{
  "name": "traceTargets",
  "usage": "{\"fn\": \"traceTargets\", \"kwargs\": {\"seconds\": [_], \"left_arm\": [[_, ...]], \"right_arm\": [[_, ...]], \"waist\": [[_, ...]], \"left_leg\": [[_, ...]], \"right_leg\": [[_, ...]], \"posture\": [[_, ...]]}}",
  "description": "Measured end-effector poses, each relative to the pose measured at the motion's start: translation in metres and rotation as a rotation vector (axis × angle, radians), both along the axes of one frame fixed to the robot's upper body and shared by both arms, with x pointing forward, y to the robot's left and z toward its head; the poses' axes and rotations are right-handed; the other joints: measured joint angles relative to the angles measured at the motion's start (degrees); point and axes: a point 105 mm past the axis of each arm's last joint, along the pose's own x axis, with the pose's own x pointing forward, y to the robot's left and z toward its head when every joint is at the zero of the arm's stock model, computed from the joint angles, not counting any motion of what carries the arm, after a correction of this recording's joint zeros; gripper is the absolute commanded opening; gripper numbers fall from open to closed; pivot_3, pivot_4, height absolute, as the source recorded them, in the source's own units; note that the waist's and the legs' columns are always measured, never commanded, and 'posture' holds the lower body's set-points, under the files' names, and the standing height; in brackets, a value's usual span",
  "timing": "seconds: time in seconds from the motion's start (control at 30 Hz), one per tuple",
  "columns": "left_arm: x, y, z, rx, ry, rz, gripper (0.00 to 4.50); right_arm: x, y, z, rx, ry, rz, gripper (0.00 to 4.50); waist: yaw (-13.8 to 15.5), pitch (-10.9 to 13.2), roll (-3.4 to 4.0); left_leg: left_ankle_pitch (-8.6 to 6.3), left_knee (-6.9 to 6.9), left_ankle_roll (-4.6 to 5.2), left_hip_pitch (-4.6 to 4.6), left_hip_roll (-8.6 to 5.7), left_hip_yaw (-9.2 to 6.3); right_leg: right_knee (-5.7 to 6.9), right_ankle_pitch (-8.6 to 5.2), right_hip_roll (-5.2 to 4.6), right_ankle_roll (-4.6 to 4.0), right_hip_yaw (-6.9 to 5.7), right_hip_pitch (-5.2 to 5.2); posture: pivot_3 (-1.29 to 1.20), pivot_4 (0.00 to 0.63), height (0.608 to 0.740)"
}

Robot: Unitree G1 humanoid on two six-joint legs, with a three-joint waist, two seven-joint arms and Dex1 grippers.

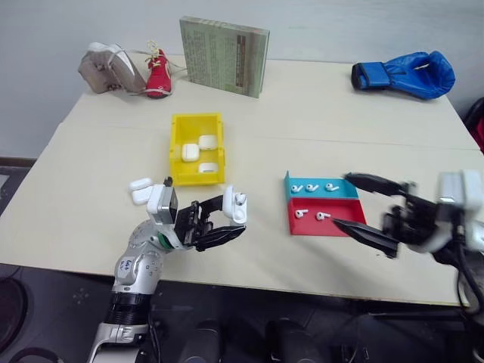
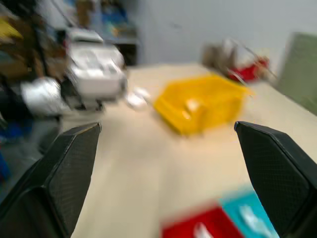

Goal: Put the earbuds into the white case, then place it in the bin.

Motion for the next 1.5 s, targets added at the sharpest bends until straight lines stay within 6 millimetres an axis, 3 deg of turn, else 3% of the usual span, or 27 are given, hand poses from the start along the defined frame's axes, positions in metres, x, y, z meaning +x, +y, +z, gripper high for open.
{"fn": "traceTargets", "kwargs": {"seconds": [0.17, 0.23, 0.33, 0.4, 0.6, 0.8, 0.97, 1.1, 1.2, 1.43, 1.5], "left_arm": [[0.002, 0.007, -0.004, 0.003, 0.019, 0.046, 2.79], [0.002, 0.008, -0.006, 0.002, 0.030, 0.058, 2.79], [0.001, 0.008, -0.006, 0.003, 0.032, 0.065, 2.79], [0.000, 0.008, -0.005, 0.006, 0.022, 0.066, 2.79], [0.000, 0.006, -0.004, 0.007, 0.029, 0.068, 2.79], [0.000, 0.001, 0.000, -0.009, 0.020, 0.059, 2.79], [0.001, -0.004, 0.002, -0.028, 0.017, 0.049, 2.79], [0.002, -0.007, 0.003, -0.032, 0.013, 0.047, 2.79], [0.002, -0.009, 0.004, -0.033, 0.011, 0.050, 2.79], [-0.002, -0.008, 0.004, -0.037, 0.006, 0.075, 2.79], [-0.002, -0.007, 0.002, -0.037, 0.015, 0.086, 2.79]], "right_arm": [[-0.014, -0.096, -0.050, -0.115, 0.096, -0.369, 4.45], [-0.020, -0.118, -0.062, -0.136, 0.133, -0.449, 4.45], [-0.014, -0.125, -0.058, -0.152, 0.112, -0.507, 4.45], [0.002, -0.120, -0.049, -0.191, 0.098, -0.506, 4.45], [0.056, -0.074, -0.006, -0.370, 0.013, -0.401, 4.45], [0.105, -0.012, 0.023, -0.610, -0.022, -0.190, 4.45], [0.143, 0.014, 0.024, -0.733, 0.016, -0.092, 4.45], [0.163, 0.019, 0.007, -0.891, 0.069, -0.046, 4.45], [0.172, 0.017, -0.007, -0.966, 0.113, -0.028, 3.84], [0.176, 0.017, -0.020, -1.045, 0.168, 0.024, 1.38], [0.176, 0.020, -0.025, -1.060, 0.171, 0.040, 1.38]], "waist": [[-0.02, 0.00, 0.01], [-0.41, 0.00, 0.01], [-1.60, -0.03, 0.12], [-2.17, -0.04, 0.17], [-2.44, -0.03, 0.29], [-2.12, 0.00, 0.32], [-1.40, 0.01, 0.32], [-1.27, 0.01, 0.31], [-1.54, 0.02, 0.30], [-2.06, 0.02, 0.30], [-2.37, 0.02, 0.30]], "left_leg": [[-0.04, -0.11, 0.08, 0.40, 0.02, 0.04], [-0.03, -0.12, 0.07, 0.41, 0.05, 0.06], [0.01, -0.13, 0.00, 0.44, 0.09, 0.08], [0.04, -0.11, -0.03, 0.47, 0.10, 0.10], [0.08, -0.15, -0.07, 0.41, 0.10, -0.02], [0.08, -0.06, -0.07, 0.21, 0.07, -0.01], [0.08, -0.05, -0.07, -0.02, 0.06, 0.05], [0.07, -0.03, -0.09, -0.13, 0.00, 0.04], [0.07, -0.04, -0.08, -0.17, -0.02, 0.08], [0.07, 0.07, -0.09, -0.18, -0.02, 0.06], [0.07, 0.09, -0.09, -0.18, -0.01, 0.05]], "right_leg": [[-0.46, 0.00, 0.03, 0.01, 0.03, 0.52], [-0.48, 0.00, 0.03, 0.01, 0.05, 0.52], [-0.45, 0.00, 0.07, 0.01, 0.07, 0.52], [-0.41, 0.00, 0.08, 0.01, 0.10, 0.52], [-0.34, 0.00, 0.08, 0.01, 0.02, 0.44], [-0.37, 0.03, 0.05, 0.06, 0.02, 0.24], [-0.30, 0.03, 0.03, 0.06, 0.05, -0.05], [0.10, 0.03, -0.03, 0.05, 0.01, -0.36], [0.17, 0.03, -0.04, 0.05, 0.00, -0.38], [0.43, 0.03, -0.05, 0.05, -0.01, -0.41], [0.44, 0.03, -0.05, 0.05, -0.02, -0.41]], "posture": [[0.00, 0.150, 0.740], [0.00, 0.150, 0.740], [0.00, 0.150, 0.740], [0.00, 0.150, 0.740], [0.00, 0.150, 0.740], [0.00, 0.150, 0.740], [0.00, 0.150, 0.740], [0.00, 0.150, 0.740], [0.00, 0.150, 0.740], [0.00, 0.150, 0.740], [0.00, 0.150, 0.740]]}}
